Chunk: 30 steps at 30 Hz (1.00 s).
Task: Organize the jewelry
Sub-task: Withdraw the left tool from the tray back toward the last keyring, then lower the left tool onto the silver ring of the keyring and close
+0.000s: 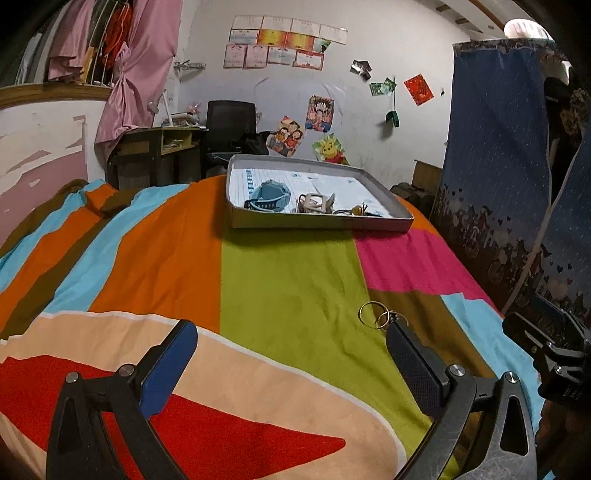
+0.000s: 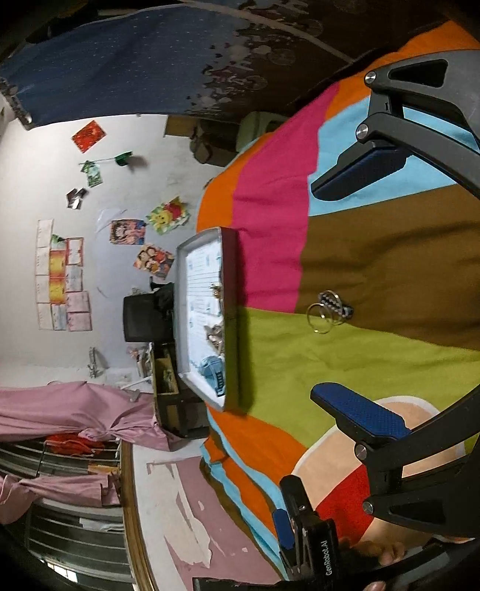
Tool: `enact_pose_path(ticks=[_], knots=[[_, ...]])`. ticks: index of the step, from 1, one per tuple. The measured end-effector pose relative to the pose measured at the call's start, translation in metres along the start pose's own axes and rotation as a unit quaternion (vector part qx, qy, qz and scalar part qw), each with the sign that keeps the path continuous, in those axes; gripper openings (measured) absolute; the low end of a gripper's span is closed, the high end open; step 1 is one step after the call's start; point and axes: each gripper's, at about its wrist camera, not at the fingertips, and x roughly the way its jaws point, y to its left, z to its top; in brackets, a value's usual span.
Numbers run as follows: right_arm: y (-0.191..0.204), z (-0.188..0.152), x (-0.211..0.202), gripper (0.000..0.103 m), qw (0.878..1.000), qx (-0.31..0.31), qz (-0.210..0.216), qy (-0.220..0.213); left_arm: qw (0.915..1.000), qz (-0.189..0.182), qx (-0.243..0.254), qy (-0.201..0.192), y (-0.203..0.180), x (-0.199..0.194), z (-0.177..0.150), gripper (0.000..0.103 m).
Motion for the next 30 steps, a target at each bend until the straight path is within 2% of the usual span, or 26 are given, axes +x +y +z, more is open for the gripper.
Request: enact_pose_path(ticks=[4, 13, 30], knots=[[-0.002, -0.006, 0.009, 0.097, 1.0, 0.005, -0.006, 0.01, 1.0, 0.002, 0.001, 0.009, 0.001, 0.007, -0.002, 0.103], [-0.006, -0.007, 0.035, 0.097, 0.999, 0.005, -0.032, 0.032, 0.9986, -0.027, -0.002, 0.047, -0.001, 0.044, 0.006, 0.103], [-0.028, -0.007, 0.091, 0.097, 0.996, 0.018, -0.027, 0.085, 0.988, -0.113, 0.016, 0.104, -0.023, 0.147, 0.017, 0.101]])
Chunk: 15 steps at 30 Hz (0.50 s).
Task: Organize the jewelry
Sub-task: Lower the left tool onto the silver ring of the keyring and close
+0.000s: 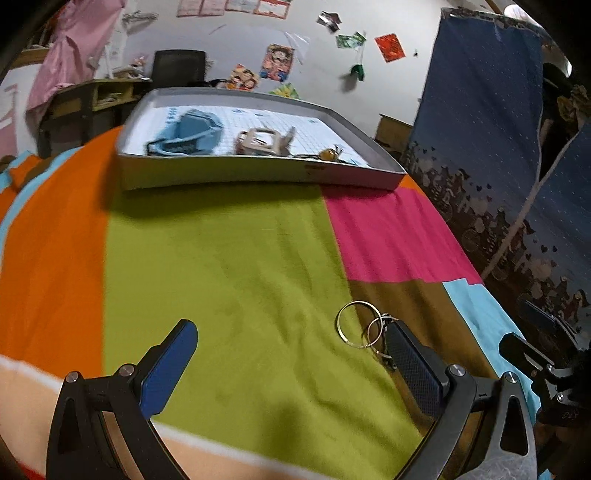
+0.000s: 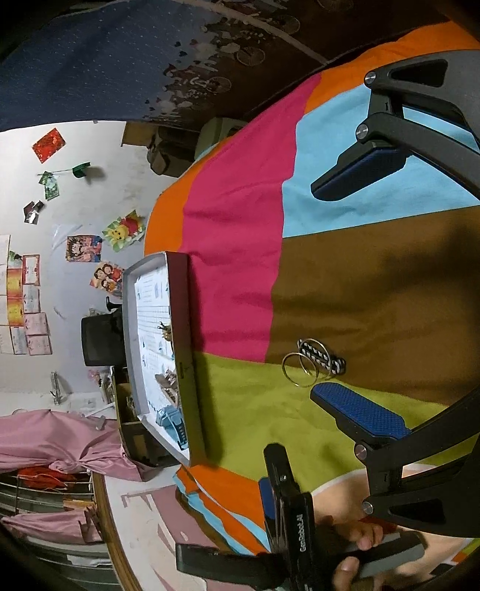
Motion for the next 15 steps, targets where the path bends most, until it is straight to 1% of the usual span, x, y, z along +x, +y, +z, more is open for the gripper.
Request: enact_pose_path(ticks=[1, 3, 6, 7, 8, 9, 10, 11, 12, 13, 15], knots=[[0.0, 0.0, 0.002, 0.097, 1.0, -0.001, 0.001, 0.002, 1.0, -0.007, 0.003, 0.004, -0.001, 0.005, 0.002, 0.099], [0.001, 0.0, 0.008, 0.096, 1.0, -0.003, 0.004, 0.008, 0.9995, -0.024, 0.015, 0.017, -0.004, 0.015, 0.005, 0.087], [0.005, -0.002, 0.017, 0.089, 1.0, -0.008, 0.012, 0.019, 0.9979, -0.04, 0.032, 0.038, -0.008, 0.029, 0.005, 0.077], [0.006, -0.003, 0.019, 0.083, 1.0, -0.011, 0.013, 0.023, 0.9976, -0.044, 0.035, 0.041, -0.009, 0.03, 0.005, 0.076], [0.007, -0.004, 0.022, 0.078, 0.999, -0.014, 0.014, 0.026, 0.9971, -0.048, 0.039, 0.045, -0.01, 0.033, 0.004, 0.072], [0.009, -0.005, 0.025, 0.076, 0.999, -0.015, 0.016, 0.03, 0.9966, -0.052, 0.041, 0.05, -0.011, 0.036, 0.004, 0.067], [0.009, -0.005, 0.029, 0.069, 0.999, -0.012, 0.02, 0.033, 0.9962, -0.055, 0.042, 0.053, -0.011, 0.038, 0.004, 0.064], [0.01, -0.005, 0.032, 0.062, 0.999, -0.01, 0.024, 0.038, 0.9958, -0.058, 0.041, 0.057, -0.011, 0.041, 0.004, 0.059], [0.011, -0.005, 0.035, 0.059, 0.999, -0.008, 0.027, 0.042, 0.9955, -0.061, 0.038, 0.061, -0.011, 0.044, 0.004, 0.055], [0.011, -0.005, 0.038, 0.054, 0.999, -0.005, 0.03, 0.045, 0.9953, -0.064, 0.035, 0.064, -0.01, 0.046, 0.004, 0.053], [0.013, -0.005, 0.043, 0.05, 0.998, -0.004, 0.034, 0.049, 0.9949, -0.071, 0.027, 0.067, -0.009, 0.049, 0.004, 0.048]])
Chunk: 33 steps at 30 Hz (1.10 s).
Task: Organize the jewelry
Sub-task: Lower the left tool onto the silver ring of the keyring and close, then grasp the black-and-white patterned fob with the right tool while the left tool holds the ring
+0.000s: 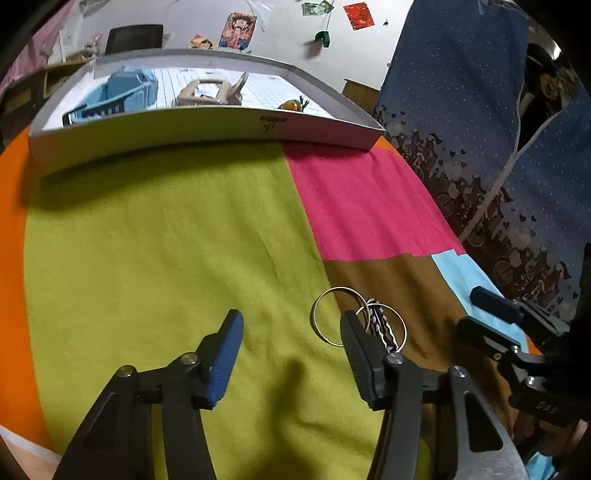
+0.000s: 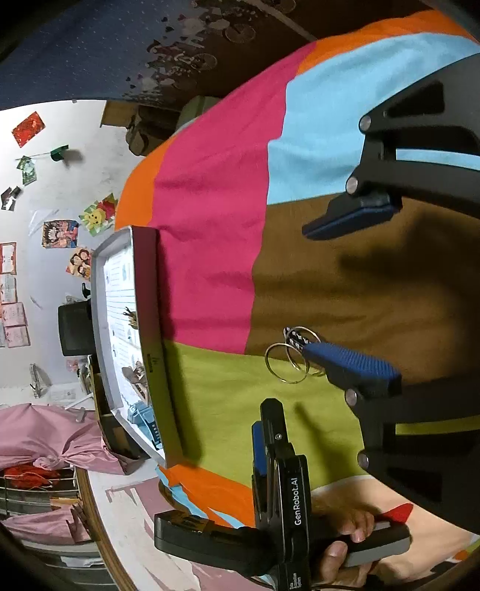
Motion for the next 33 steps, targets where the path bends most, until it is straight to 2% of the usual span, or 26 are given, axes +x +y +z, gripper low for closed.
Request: enact_pose_path(ticks=[2, 7, 16, 23, 28, 33], knots=[[0.002, 0.0, 0.004, 0.045, 1.0, -0.001, 0.002, 0.002, 0.9999, -0.011, -0.001, 0.005, 0.0, 0.004, 0.001, 0.042], [0.005, -0.001, 0.009, 0.045, 1.0, -0.005, 0.005, 0.009, 0.999, -0.028, 0.019, 0.028, -0.007, 0.019, 0.005, 0.032], [0.011, -0.005, 0.018, 0.04, 0.999, -0.009, 0.019, 0.024, 0.9966, -0.022, 0.038, 0.069, -0.019, 0.045, 0.013, 0.021], [0.022, -0.013, 0.021, 0.04, 0.998, -0.022, 0.035, 0.037, 0.9942, -0.014, 0.061, 0.088, -0.031, 0.054, 0.015, 0.005], [0.033, -0.02, 0.028, 0.04, 0.997, -0.035, 0.045, 0.052, 0.9948, -0.016, 0.054, 0.084, -0.027, 0.052, 0.013, 0.004], [0.039, -0.019, 0.036, 0.039, 0.996, -0.042, 0.047, 0.06, 0.9956, -0.003, 0.047, 0.082, -0.02, 0.047, 0.01, 0.004]])
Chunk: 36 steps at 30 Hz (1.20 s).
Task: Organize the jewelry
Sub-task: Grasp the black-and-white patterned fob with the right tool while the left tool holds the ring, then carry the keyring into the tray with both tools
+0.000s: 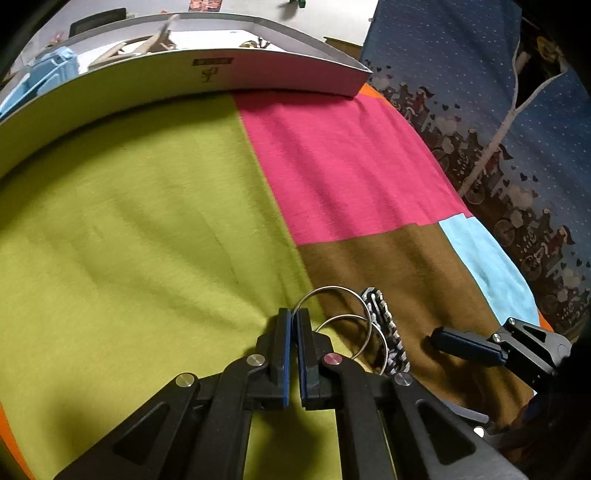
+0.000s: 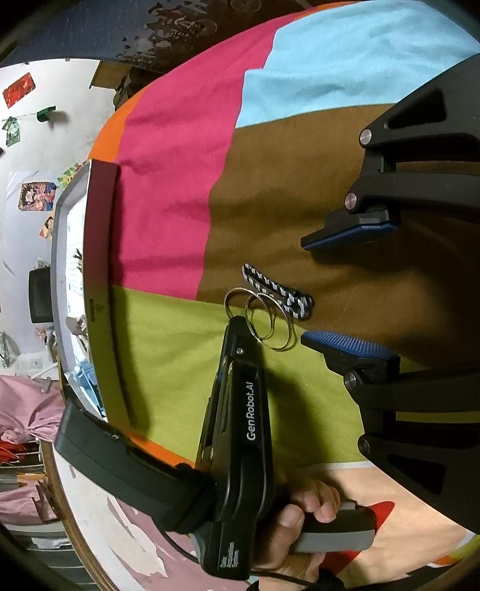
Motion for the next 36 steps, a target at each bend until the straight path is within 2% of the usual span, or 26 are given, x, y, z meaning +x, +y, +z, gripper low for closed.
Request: enact_pose_path(ticks=[2, 7, 12, 14, 21, 30, 36], knots=[[0.001, 0.0, 0.005, 0.033, 1.0, -0.003, -0.003, 0.006, 1.0, 0.009, 0.0, 0.0, 0.002, -0.002, -0.001, 0.004], [0.007, 0.004, 0.014, 0.033, 1.0, 0.0, -0.005, 0.01, 0.9997, 0.022, -0.002, 0.001, 0.008, -0.008, -0.006, 0.004], [0.008, 0.013, 0.025, 0.032, 1.0, 0.006, -0.003, 0.012, 0.9997, 0.017, -0.014, -0.004, 0.018, -0.015, -0.013, 0.004], [0.009, 0.014, 0.026, 0.015, 1.0, 0.01, -0.001, 0.011, 0.9997, 0.018, -0.014, -0.006, 0.019, -0.018, -0.015, 0.004], [0.004, 0.015, 0.018, 0.014, 1.0, 0.024, 0.012, -0.013, 0.9991, 0.032, -0.007, -0.025, 0.018, -0.035, -0.013, 0.003], [0.0, 0.055, -0.007, 0.014, 0.996, 0.016, 0.015, -0.084, 0.9972, 0.048, 0.001, -0.058, 0.02, -0.077, 0.027, 0.003], [-0.008, 0.113, -0.021, 0.014, 0.992, -0.009, 0.013, -0.127, 0.9925, 0.059, -0.001, -0.107, 0.024, -0.116, 0.079, 0.003]])
